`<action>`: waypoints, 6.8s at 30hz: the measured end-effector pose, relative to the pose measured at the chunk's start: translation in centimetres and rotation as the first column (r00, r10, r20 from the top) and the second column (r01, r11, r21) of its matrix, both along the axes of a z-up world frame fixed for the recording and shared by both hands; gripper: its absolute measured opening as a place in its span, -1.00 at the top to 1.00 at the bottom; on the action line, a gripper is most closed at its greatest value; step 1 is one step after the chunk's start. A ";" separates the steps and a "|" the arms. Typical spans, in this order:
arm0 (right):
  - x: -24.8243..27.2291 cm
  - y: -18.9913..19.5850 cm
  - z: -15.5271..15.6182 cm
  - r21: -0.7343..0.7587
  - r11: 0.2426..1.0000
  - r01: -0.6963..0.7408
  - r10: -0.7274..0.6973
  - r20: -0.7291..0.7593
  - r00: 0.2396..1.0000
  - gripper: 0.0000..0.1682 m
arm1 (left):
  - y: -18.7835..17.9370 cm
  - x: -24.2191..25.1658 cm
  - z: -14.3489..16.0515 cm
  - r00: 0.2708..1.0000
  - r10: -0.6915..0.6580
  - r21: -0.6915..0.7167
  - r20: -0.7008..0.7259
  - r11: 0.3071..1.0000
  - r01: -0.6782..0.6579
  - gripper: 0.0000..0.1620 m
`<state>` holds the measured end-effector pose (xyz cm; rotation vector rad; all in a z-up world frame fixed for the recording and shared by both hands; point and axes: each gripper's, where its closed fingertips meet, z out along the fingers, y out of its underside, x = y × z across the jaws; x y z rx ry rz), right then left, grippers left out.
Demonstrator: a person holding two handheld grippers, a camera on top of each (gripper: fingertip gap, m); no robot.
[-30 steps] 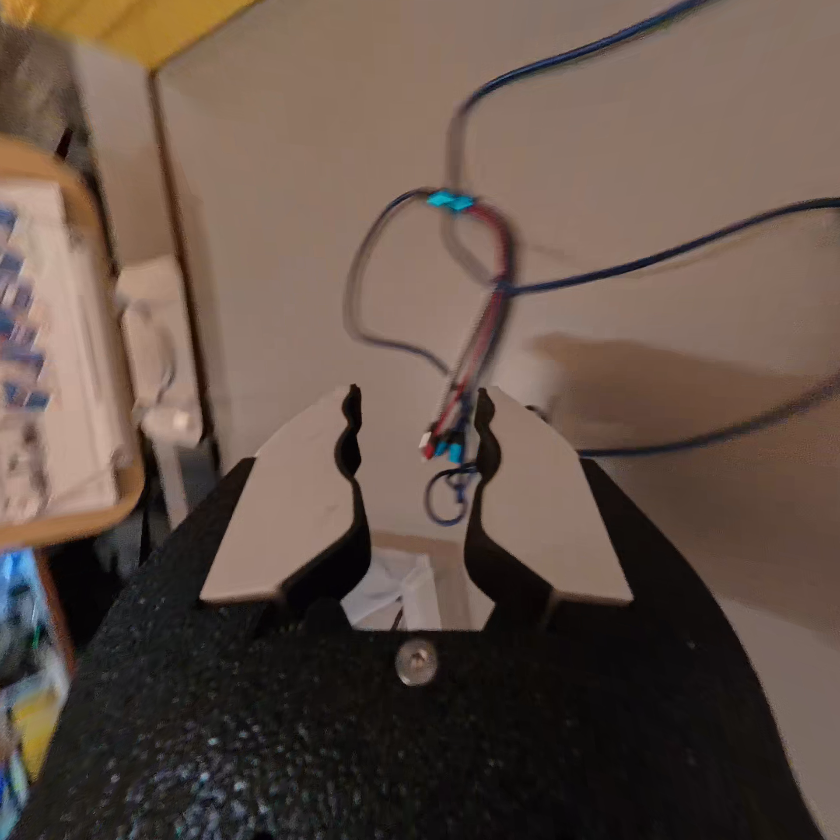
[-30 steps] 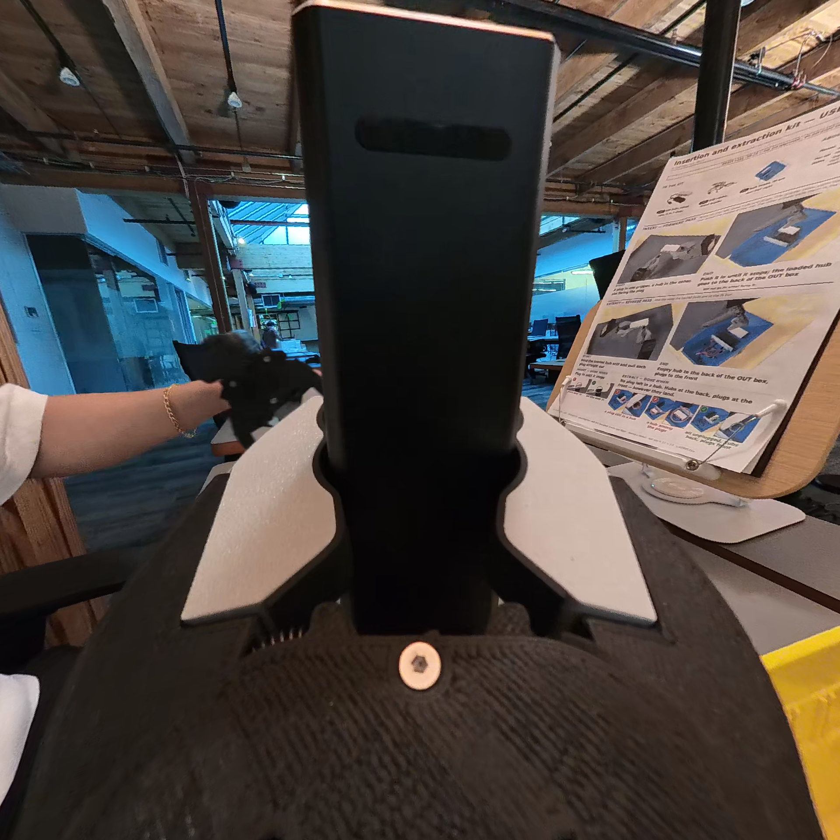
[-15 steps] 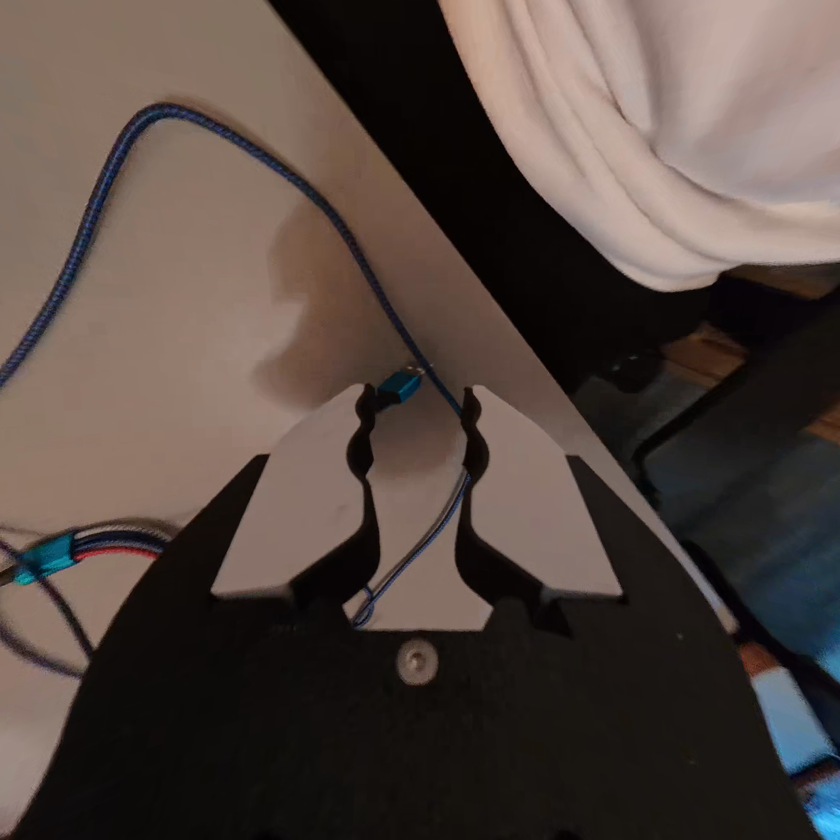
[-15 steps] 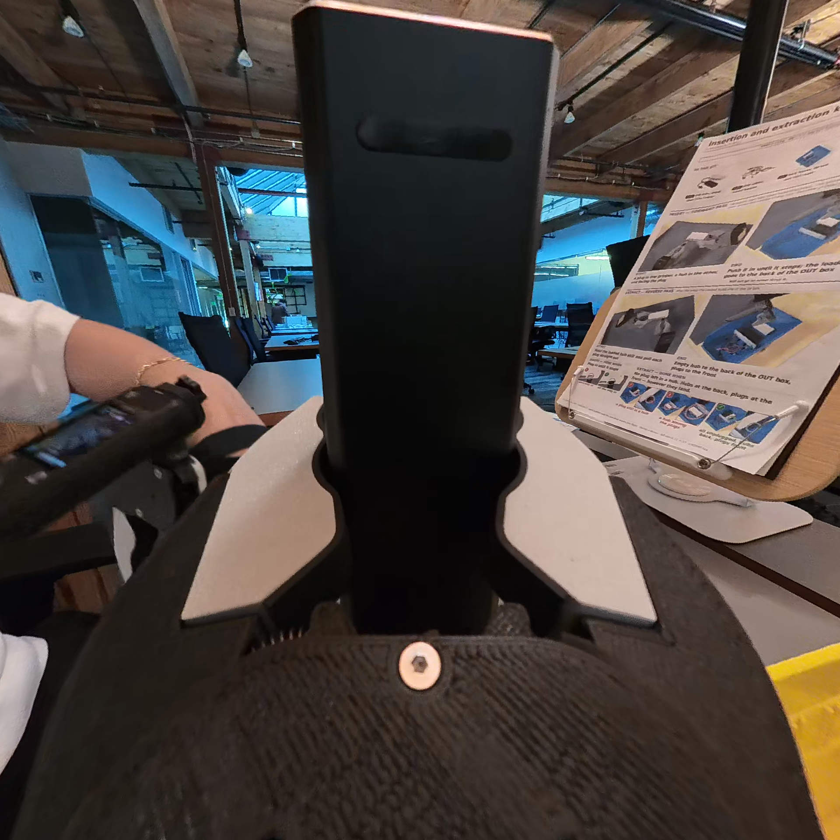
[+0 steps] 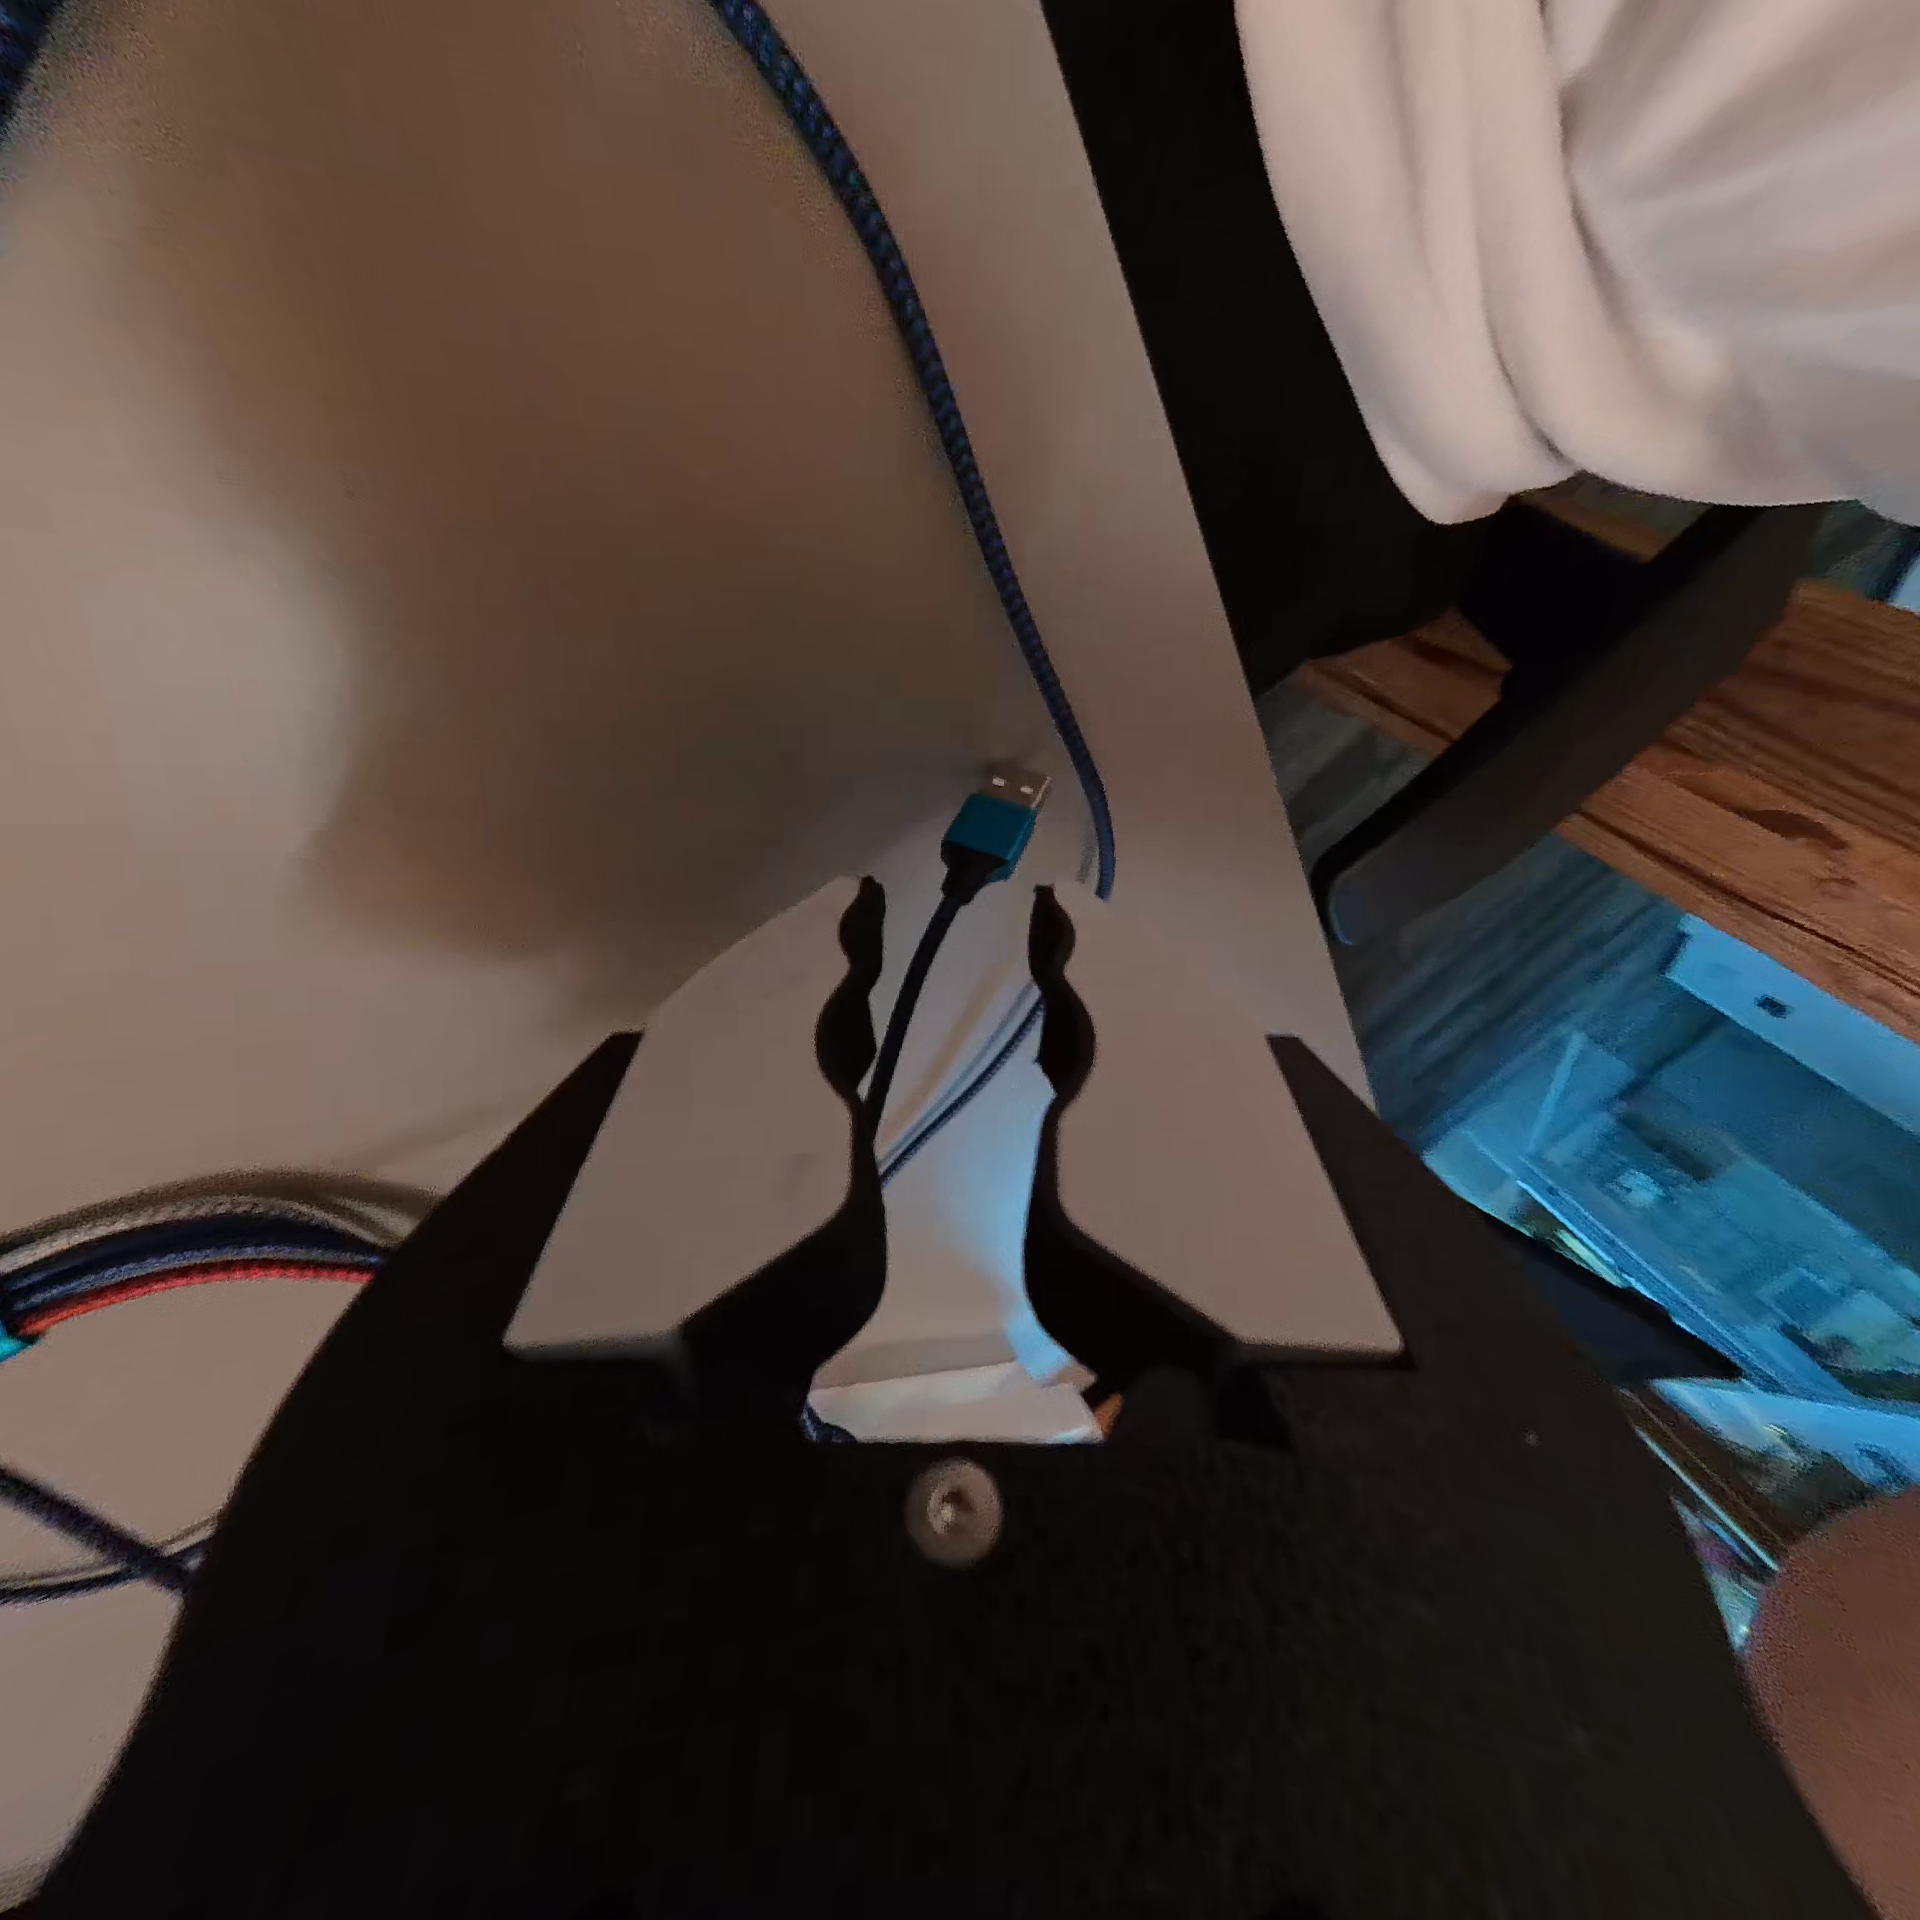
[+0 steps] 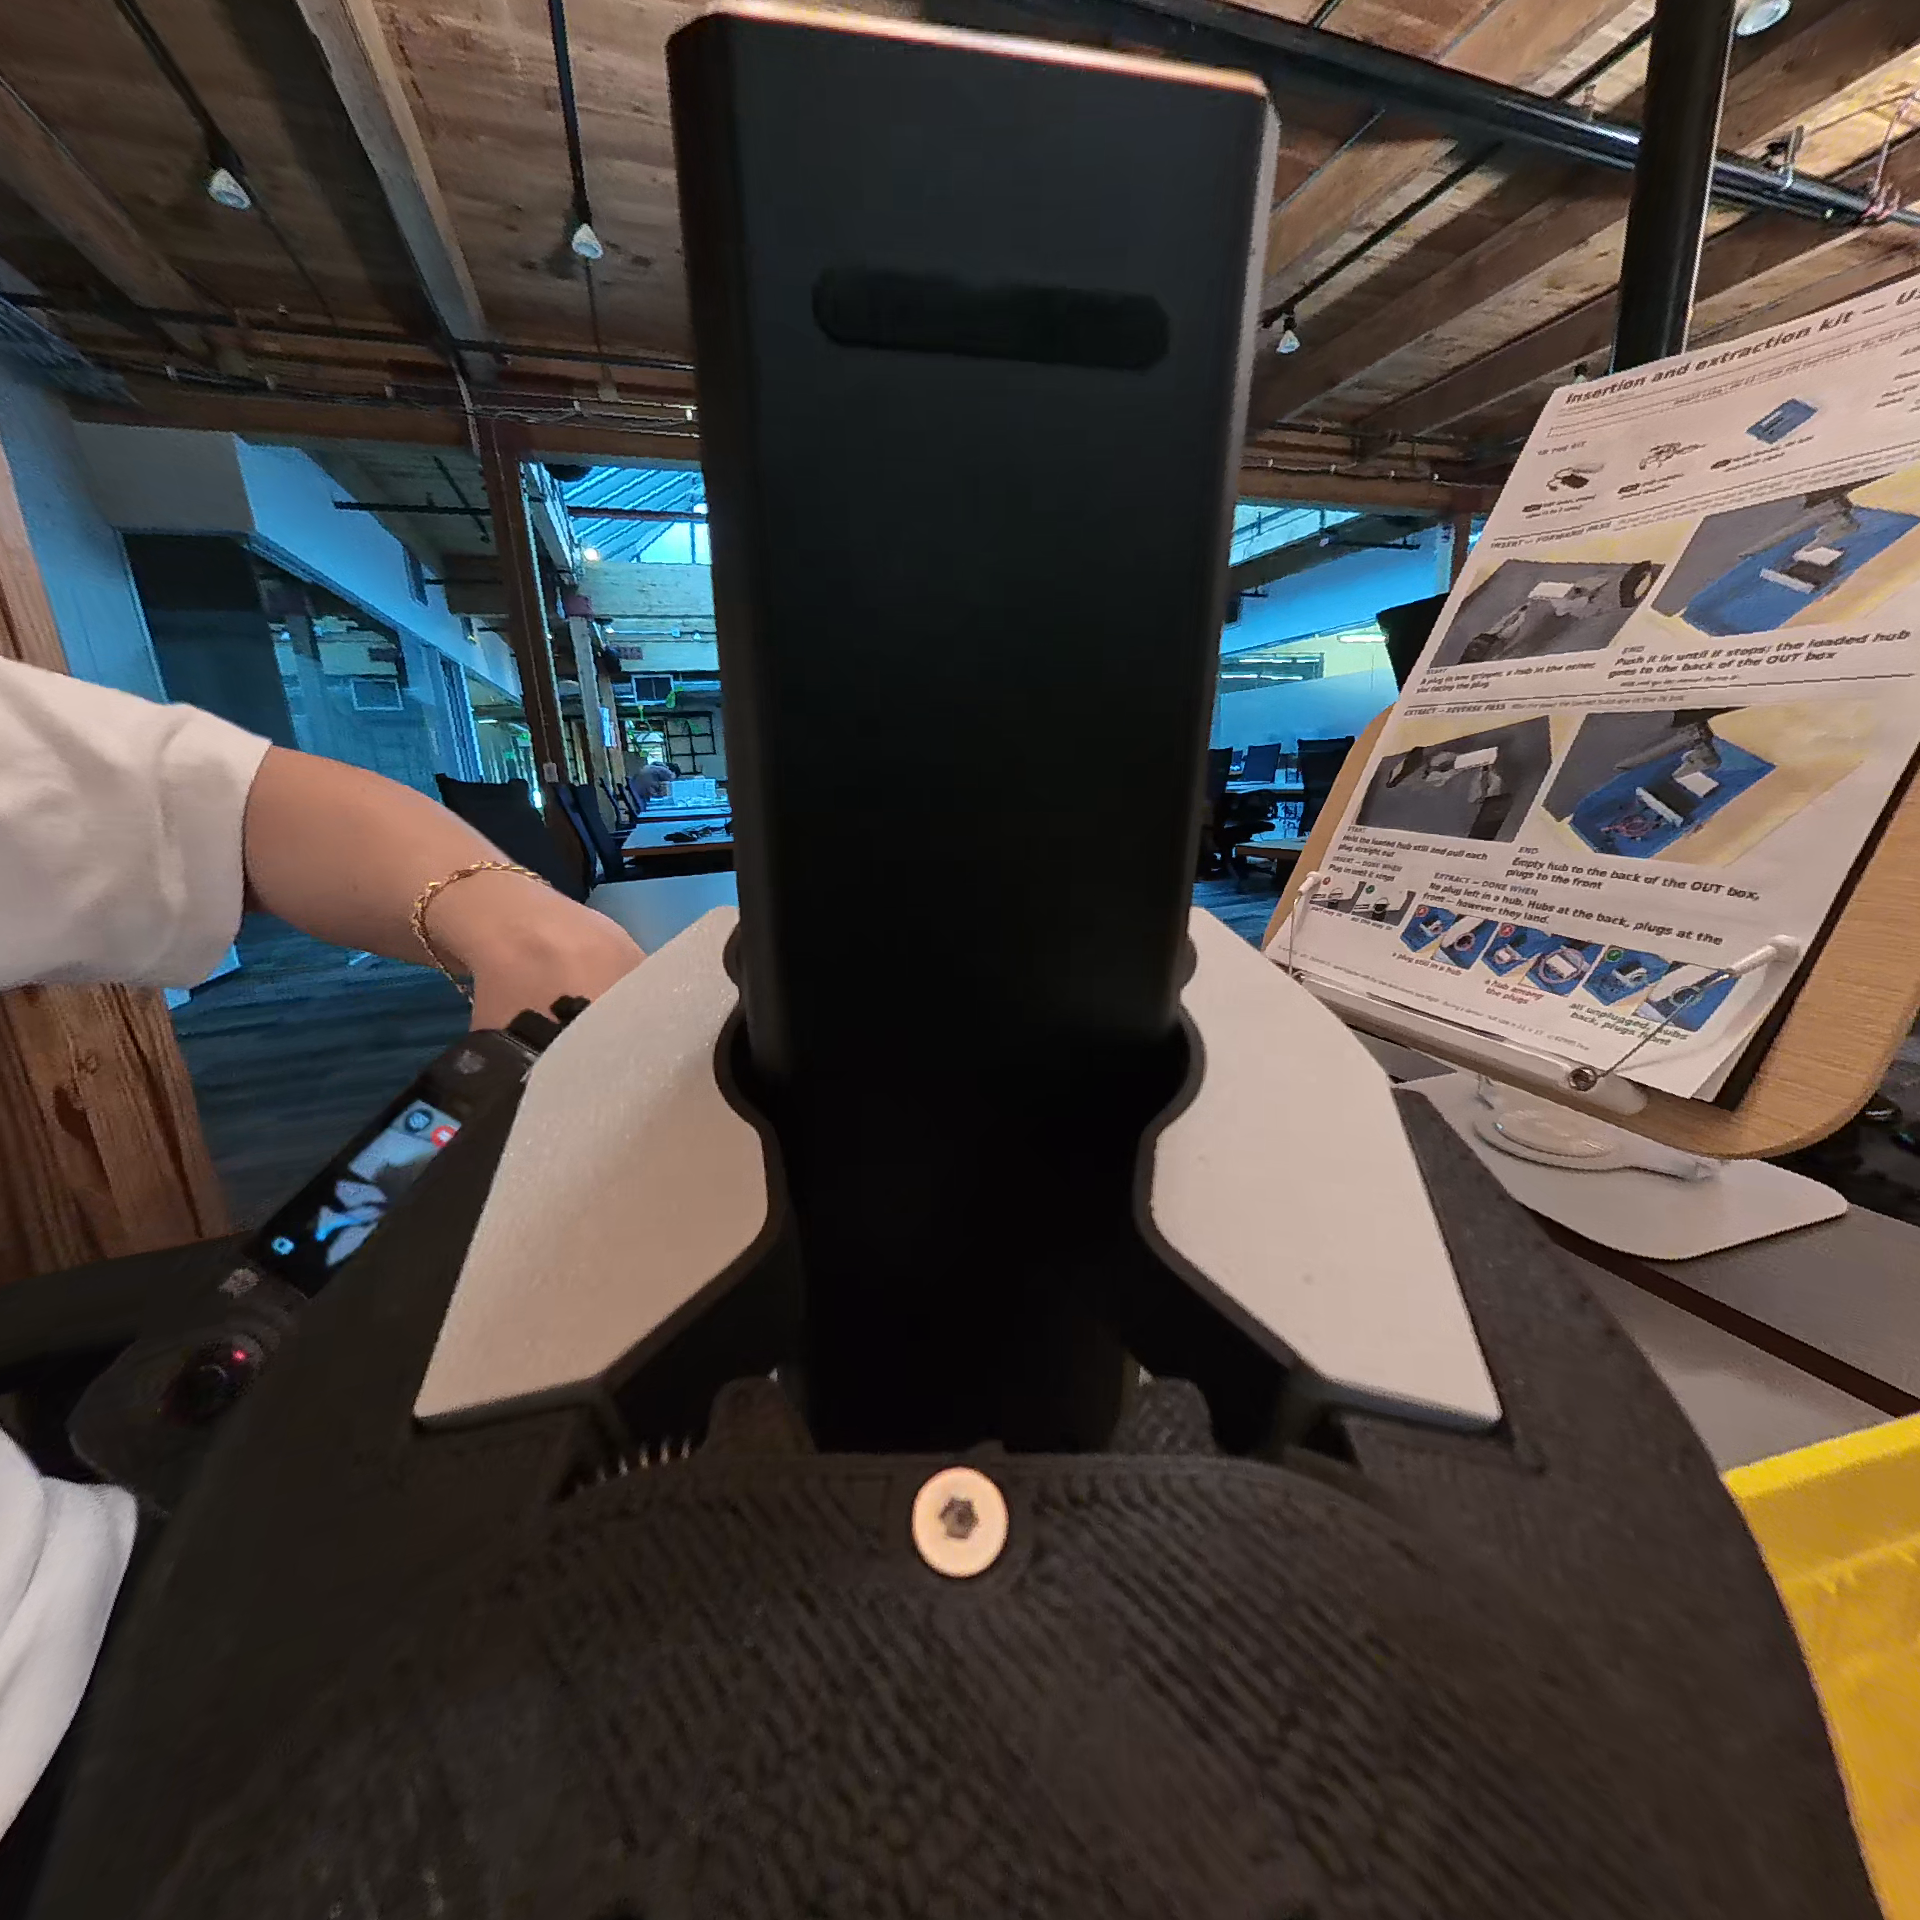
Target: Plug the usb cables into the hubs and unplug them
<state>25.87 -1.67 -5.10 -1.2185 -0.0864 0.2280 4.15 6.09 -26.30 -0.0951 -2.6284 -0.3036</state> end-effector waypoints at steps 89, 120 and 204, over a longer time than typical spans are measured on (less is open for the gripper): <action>-8.0 4.8 -2.7 0.049 0.942 -0.333 0.331 0.041 0.943 0.13 | -4.1 14.9 17.6 0.127 0.991 -0.951 0.049 0.085 -0.296 0.85; -8.7 7.6 -5.9 -0.217 0.947 -0.237 0.260 0.083 0.962 0.12 | -2.2 14.9 15.6 0.188 0.929 -0.924 0.319 0.349 -0.155 0.85; -11.0 6.8 -3.5 -0.082 0.945 -0.317 0.326 0.137 0.935 0.12 | -3.4 12.6 17.8 0.306 0.942 -0.978 0.135 0.078 0.191 0.84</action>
